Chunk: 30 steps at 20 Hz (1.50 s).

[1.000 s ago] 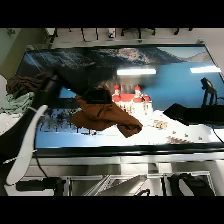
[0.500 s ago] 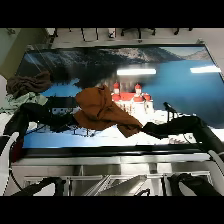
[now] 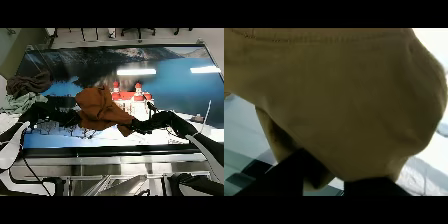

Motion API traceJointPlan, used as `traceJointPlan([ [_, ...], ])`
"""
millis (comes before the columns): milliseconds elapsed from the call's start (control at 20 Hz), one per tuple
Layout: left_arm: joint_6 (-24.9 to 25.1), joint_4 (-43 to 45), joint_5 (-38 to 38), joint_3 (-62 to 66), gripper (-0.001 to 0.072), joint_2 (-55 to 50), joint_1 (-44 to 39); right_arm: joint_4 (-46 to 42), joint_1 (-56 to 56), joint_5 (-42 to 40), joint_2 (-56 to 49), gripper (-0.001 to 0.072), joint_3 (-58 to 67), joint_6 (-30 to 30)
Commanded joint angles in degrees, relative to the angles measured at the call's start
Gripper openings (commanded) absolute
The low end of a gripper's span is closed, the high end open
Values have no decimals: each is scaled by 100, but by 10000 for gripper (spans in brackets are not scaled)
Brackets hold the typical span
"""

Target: Fold the shirts.

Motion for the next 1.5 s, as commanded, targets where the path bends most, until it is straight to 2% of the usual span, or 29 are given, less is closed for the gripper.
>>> traceJointPlan([
  [0, 55, 168, -79, 138, 94, -313, 11, 101, 63, 72, -291, 228, 136, -127],
  [50, 72, 197, -72, 138, 12, -308, 11, 118, 63, 70, -275, 201, 136, -142],
  [100, 92, 177, -63, 149, 11, -269, 11, 120, 63, 72, -232, 25, 140, -199],
  [250, 138, 146, -92, 164, 10, 382, 11, 122, 46, -146, 164, 21, 402, -354],
  [400, 131, 142, 186, 802, 10, 1823, 11, 127, -181, -774, 1191, 21, 1338, -472],
  [600, -122, 162, -343, 2798, 10, 4260, 9, 157, -890, -1027, 2820, 21, 3648, -1001],
  [750, -131, 190, -487, 4496, 10, 5058, 11, 28, -1051, -1032, 3429, 21, 5243, -1604],
  [950, -313, 177, -103, 5873, 10, 4972, 11, 11, -1049, -1032, 3541, 21, 6216, -2039],
  [1100, -651, 127, 704, 6188, 11, 4356, 9, -48, -1047, -1180, 3346, 21, 6216, -2100],
  [1200, -693, -61, 940, 5759, 11, 3956, -33, -214, -1047, -1364, 2938, 21, 6216, -2098],
  [1300, -643, -50, 977, 5104, 11, 3471, -417, -492, -1047, -1561, 2319, 21, 6192, -2098],
  [1450, -490, 807, 527, 3952, 11, 2487, -1202, -839, -1049, -1733, 1056, 21, 6046, -2098],
])
